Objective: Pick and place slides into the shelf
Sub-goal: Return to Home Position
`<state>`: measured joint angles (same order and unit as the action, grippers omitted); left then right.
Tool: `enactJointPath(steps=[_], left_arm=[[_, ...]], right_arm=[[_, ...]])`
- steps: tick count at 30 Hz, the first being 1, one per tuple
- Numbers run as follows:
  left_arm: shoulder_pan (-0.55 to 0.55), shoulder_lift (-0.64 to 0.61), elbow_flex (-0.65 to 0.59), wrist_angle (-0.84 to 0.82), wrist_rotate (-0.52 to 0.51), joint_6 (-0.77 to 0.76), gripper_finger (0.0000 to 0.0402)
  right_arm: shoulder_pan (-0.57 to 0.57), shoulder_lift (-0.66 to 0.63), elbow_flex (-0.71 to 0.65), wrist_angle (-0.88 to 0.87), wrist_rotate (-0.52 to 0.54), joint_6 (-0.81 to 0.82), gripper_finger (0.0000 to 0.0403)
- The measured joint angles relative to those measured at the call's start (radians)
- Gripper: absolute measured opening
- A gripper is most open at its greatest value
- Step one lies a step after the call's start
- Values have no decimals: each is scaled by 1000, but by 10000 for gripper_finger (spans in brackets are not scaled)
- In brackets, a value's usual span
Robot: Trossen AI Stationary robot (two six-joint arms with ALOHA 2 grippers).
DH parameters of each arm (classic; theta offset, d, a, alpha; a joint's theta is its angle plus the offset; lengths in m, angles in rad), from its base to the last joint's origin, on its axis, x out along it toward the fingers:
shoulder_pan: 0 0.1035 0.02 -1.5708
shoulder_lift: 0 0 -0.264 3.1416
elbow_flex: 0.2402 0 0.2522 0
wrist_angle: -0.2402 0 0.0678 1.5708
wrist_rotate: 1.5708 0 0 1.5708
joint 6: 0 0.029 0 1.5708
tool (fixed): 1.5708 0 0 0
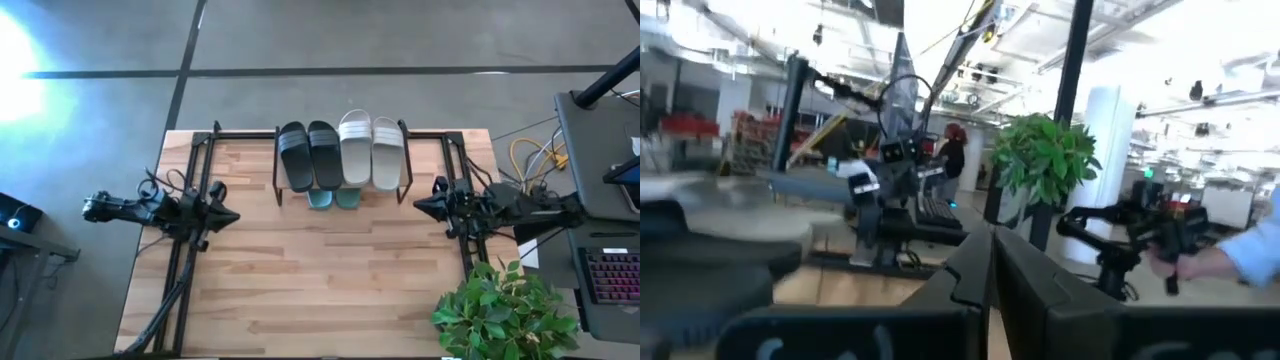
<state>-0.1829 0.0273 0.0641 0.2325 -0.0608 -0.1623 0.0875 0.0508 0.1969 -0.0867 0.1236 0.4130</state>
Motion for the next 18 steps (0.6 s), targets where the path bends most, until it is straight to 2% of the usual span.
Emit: enactJointPath(steps=[4,10,14,18], left_arm=[[1,1,-56,-12,8,-90,2],[12,1,-56,-18,40,-74,2],[13,0,-56,-41,153,-95,2],[13,3,-56,-8,174,-118,2]], right_arm=[[-1,-52,-77,4,14,13,9],[-3,-27,-146,24,152,71,9],[-4,-12,-157,69,119,-7,9],[-7,-16,-169,75,71,-15,9]])
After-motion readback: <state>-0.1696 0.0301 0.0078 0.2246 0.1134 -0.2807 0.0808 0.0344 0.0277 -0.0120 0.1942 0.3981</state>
